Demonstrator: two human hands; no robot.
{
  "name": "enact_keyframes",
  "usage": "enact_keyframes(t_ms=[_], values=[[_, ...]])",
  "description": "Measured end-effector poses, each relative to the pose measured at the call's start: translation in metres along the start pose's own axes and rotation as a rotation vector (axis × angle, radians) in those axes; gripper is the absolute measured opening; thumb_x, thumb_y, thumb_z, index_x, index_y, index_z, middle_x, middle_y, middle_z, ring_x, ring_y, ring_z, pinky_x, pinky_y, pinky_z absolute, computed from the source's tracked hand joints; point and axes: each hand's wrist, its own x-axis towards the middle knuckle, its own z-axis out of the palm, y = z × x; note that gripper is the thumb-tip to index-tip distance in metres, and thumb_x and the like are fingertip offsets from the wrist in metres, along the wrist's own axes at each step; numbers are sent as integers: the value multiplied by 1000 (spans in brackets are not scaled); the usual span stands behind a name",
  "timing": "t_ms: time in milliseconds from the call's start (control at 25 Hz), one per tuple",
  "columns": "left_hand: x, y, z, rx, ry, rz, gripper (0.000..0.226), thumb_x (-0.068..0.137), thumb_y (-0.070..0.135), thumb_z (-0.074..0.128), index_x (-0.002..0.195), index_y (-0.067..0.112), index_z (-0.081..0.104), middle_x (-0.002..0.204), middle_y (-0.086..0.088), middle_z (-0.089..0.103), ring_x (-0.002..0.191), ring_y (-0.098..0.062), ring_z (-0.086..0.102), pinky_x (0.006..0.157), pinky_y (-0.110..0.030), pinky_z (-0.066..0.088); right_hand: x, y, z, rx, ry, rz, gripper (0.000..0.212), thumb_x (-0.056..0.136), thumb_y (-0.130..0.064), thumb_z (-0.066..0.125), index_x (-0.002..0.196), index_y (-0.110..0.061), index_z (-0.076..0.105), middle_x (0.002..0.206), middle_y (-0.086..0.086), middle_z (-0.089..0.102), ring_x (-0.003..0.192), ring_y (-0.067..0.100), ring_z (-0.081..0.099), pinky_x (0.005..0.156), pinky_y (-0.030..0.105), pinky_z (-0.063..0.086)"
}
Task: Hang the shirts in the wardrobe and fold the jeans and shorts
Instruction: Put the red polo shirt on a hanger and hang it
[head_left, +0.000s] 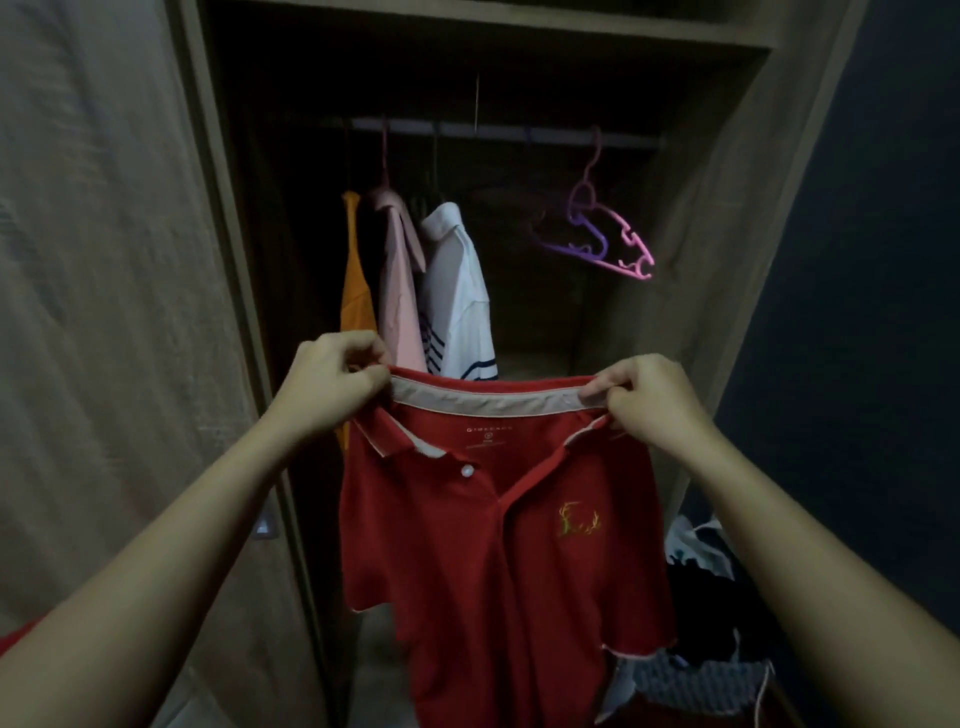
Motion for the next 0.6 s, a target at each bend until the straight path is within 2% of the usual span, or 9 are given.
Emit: enact_keyframes(t_ms=[80,160,280,360,440,560,600], values=[[12,9,11,71,-16,-26,14,82,11,57,75,12,69,72,-4,69,71,-15,63,64,-24,43,17,5,-11,2,-44,-34,44,80,6,41,81,-22,75,91,-4,70,71,13,67,65,21,55],[24,18,24,80,22,-52,18,81,12,54,71,11,68,69,-5,68,68,-16,61,62,-28,43,35,13,-20,14,-109,-61,47,79,8,37,86,-19,75,97,-3,70,74,18,69,65,23,57],[42,38,35,32,20,-88,23,80,22,52,65,12,66,61,2,66,62,-8,60,61,-29,46,60,22,-34,19,-150,-111,49,80,10,33,93,-16,74,110,-1,68,86,19,69,77,31,58],[61,59,46,-92,-96,-95,24,82,38,52,76,22,69,72,15,69,72,2,61,69,-22,45,78,27,-46,-23,-164,-188,49,80,10,34,100,-14,72,118,-1,65,103,14,63,91,27,52],[87,81,68,-113,-130,-47,27,84,52,55,96,30,67,92,18,68,86,0,62,79,-23,46,95,30,-52,-72,-185,-271,47,79,10,37,104,-13,71,121,-2,63,113,11,57,97,23,45],[143,110,119,-290,-119,-91,20,87,47,57,95,30,63,99,4,70,80,-11,67,69,-26,53,115,37,-45,-39,-279,-322,45,79,11,41,106,-11,70,122,-3,62,110,12,59,95,32,51],[165,119,140,-327,-129,-131,22,88,47,56,98,28,63,105,-2,69,85,-15,67,71,-29,54,122,43,-41,-23,-300,-324,45,78,11,42,106,-11,70,122,-4,62,108,12,60,91,35,53]])
